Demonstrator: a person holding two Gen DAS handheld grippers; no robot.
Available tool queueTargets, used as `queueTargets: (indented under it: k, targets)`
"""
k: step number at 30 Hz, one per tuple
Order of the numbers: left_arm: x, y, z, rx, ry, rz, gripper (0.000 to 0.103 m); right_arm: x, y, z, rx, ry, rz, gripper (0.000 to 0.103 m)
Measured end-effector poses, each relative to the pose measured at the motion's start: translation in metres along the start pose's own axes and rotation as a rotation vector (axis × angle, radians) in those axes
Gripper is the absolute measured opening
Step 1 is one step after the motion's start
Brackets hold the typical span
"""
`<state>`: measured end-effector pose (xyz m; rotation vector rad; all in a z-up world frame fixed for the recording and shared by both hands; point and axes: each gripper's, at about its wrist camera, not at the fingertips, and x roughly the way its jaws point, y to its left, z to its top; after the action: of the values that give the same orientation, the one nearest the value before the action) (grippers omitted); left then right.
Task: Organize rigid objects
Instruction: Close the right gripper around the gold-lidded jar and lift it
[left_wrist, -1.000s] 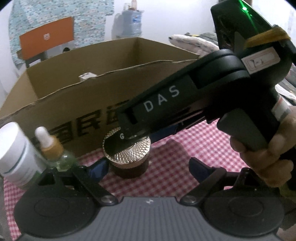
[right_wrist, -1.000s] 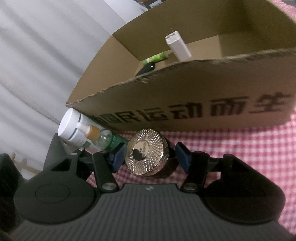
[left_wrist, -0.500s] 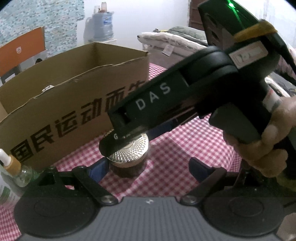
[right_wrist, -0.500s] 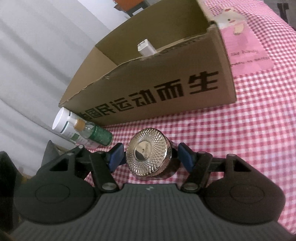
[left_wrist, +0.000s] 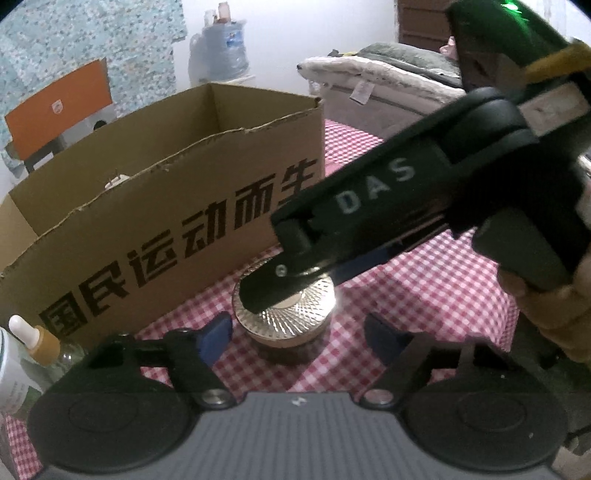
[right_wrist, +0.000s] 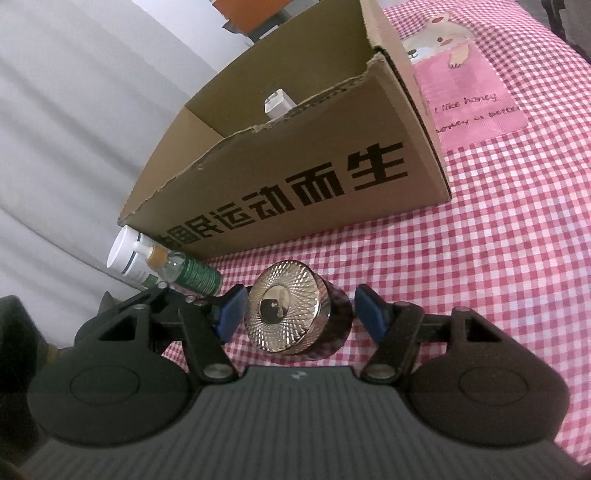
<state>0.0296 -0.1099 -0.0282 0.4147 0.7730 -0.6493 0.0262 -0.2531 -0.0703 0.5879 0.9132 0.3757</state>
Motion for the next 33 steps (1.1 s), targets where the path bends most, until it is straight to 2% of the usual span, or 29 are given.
queueTargets:
  k: [7,18,33]
  targets:
    - [0.005,0.008,0.004,-0.047,0.012,0.014,0.058,0.0,-0.003,-0.001,0.022,-0.004,0.016,0.054]
    - [-0.005,0.011,0.001,-0.096,0.036,0.0,0.057,-0.003,0.001,-0.006,0.022,0.004,0.017,0.052]
    - [0.002,0.008,0.005,-0.101,0.055,0.005,0.058,-0.001,0.001,-0.006,0.026,0.011,0.018,0.054]
